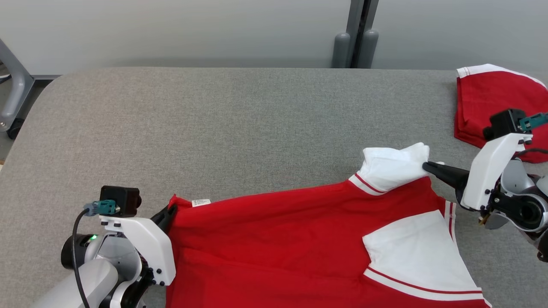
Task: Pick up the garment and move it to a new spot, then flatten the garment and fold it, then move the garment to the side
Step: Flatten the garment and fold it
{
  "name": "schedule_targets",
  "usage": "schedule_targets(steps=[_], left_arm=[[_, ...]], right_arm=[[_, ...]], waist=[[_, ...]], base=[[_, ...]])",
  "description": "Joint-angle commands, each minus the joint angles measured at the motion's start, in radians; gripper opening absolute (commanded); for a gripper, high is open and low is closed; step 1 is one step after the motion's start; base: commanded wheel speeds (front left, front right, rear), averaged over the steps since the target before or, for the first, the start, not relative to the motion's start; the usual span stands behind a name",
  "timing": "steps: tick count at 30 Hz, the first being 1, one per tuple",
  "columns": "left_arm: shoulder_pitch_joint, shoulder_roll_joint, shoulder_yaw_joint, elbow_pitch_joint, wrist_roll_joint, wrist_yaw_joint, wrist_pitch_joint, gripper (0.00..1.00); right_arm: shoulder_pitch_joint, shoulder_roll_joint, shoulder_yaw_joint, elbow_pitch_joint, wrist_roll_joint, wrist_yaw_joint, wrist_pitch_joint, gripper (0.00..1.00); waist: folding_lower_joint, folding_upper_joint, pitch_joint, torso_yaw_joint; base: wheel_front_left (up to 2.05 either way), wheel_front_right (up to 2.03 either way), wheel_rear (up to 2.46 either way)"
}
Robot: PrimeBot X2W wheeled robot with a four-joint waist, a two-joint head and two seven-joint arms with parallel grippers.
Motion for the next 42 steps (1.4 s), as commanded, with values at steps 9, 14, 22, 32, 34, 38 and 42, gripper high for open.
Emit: schedule_targets(steps=[9, 14, 22, 32, 34, 38, 42], left_arm=[[0.044, 0.04, -0.003, -0.024, -0.01, 0.021, 0.021, 0.0], [0.061, 0.053, -0.017, -0.038, -0.021, 0.018, 0.051, 0.0], [0.079, 0.08, -0.036, -0.074, -0.035, 0.033, 0.104, 0.0], [0.098, 0.09, -0.052, -0.116, -0.051, 0.051, 0.152, 0.0], [0.095, 0.091, -0.052, -0.12, -0.051, 0.052, 0.152, 0.0], [0.098, 0.091, -0.053, -0.12, -0.054, 0.053, 0.157, 0.0], [0.105, 0.088, -0.056, -0.119, -0.062, 0.055, 0.166, 0.0]], right_arm=[[0.089, -0.085, -0.021, -0.137, 0.09, 0.0, 0.07, 0.0], [0.142, -0.125, -0.023, -0.202, 0.13, 0.0, 0.103, 0.0], [0.217, -0.185, -0.01, -0.316, 0.165, 0.0, 0.137, 0.0], [0.272, -0.229, 0.01, -0.377, 0.158, 0.0, 0.143, 0.0], [0.28, -0.226, 0.016, -0.378, 0.156, 0.001, 0.142, 0.0], [0.289, -0.217, 0.024, -0.38, 0.156, 0.0, 0.143, 0.0], [0.303, -0.212, 0.028, -0.38, 0.156, 0.0, 0.136, 0.28]], waist=[[0.0, 0.0, -0.021, -0.015], [0.0, 0.0, -0.037, -0.024], [0.0, 0.0, -0.058, -0.033], [0.0, 0.0, -0.051, -0.04], [0.0, 0.0, -0.048, -0.04], [0.0, 0.0, -0.045, -0.04], [0.0, 0.0, -0.042, -0.04]], base=[[0.0, 0.0, 0.0], [0.0, 0.0, 0.0], [0.0, 0.0, 0.0], [0.0, 0.0, 0.0], [0.0, 0.0, 0.0], [0.0, 0.0, 0.0], [0.0, 0.0, 0.0]])
